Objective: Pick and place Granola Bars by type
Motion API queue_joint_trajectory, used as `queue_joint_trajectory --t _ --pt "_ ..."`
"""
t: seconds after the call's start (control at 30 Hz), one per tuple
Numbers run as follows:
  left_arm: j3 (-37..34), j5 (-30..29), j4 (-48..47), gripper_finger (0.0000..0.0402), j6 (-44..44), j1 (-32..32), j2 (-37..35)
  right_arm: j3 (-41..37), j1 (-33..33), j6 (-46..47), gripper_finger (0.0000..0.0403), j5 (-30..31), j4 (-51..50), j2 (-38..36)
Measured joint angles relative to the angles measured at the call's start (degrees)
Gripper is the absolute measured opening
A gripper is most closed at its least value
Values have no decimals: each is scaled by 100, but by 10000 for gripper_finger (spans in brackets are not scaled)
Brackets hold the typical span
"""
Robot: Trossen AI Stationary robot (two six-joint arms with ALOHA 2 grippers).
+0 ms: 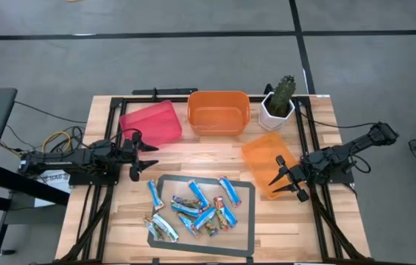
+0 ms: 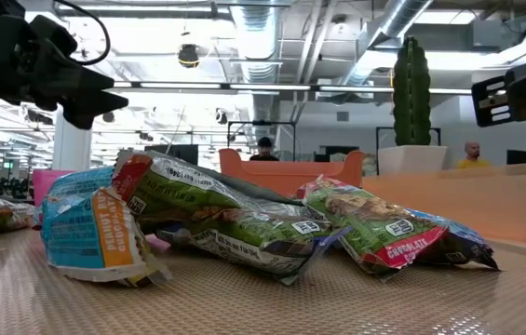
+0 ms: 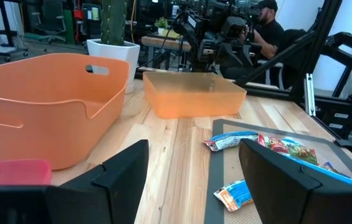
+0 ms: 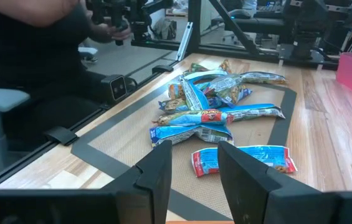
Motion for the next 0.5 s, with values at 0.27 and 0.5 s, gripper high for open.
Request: queue_joint_trajectory --t 0.27,0.5 --pt "123 -154 -94 242 48 -1 506 -1 0 0 123 0 2 2" --pt "960 -530 -394 242 56 -94 1724 0 2 0 123 0 2 2"
